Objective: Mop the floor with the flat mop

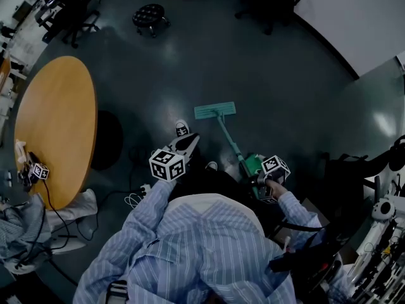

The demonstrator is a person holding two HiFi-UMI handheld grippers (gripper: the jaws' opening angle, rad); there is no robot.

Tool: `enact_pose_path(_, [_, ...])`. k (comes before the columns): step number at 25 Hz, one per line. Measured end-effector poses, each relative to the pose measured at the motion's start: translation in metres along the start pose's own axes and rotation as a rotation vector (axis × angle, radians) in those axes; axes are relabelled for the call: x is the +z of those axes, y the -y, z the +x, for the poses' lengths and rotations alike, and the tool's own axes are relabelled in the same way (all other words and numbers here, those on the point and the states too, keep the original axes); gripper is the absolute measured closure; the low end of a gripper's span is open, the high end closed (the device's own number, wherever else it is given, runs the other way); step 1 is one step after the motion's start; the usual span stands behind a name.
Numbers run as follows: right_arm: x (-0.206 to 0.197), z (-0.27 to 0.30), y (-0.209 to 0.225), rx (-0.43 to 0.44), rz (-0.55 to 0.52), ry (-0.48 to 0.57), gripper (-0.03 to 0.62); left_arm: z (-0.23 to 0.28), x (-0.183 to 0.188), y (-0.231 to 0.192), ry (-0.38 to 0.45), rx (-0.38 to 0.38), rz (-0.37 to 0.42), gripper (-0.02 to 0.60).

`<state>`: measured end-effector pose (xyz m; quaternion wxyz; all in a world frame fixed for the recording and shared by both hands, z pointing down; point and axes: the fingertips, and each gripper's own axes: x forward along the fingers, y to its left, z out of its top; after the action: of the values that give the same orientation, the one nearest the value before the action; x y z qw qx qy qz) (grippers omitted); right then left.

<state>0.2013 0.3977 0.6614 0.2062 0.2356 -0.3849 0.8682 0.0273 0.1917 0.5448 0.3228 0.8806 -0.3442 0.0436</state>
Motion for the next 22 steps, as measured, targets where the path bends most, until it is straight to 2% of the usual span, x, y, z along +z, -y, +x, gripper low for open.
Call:
enact_pose_path(5, [-0.013, -0.005, -0.001, 0.031, 0.044, -0.005, 0.569, 0.000, 0.004, 0.004, 0.004, -0.021, 0.012, 0.573])
enact_pose_path(13, [-0.014, 0.000, -0.007, 0.042, -0.005, -0.012, 0.569, 0.003, 0.005, 0.009, 0.013, -0.036, 0.029, 0.573])
enact_pose_path(22, [-0.020, 0.003, -0.010, 0.052, 0.017, -0.004, 0.569, -0.004, 0.005, 0.005, 0.031, -0.038, 0.033, 0.574])
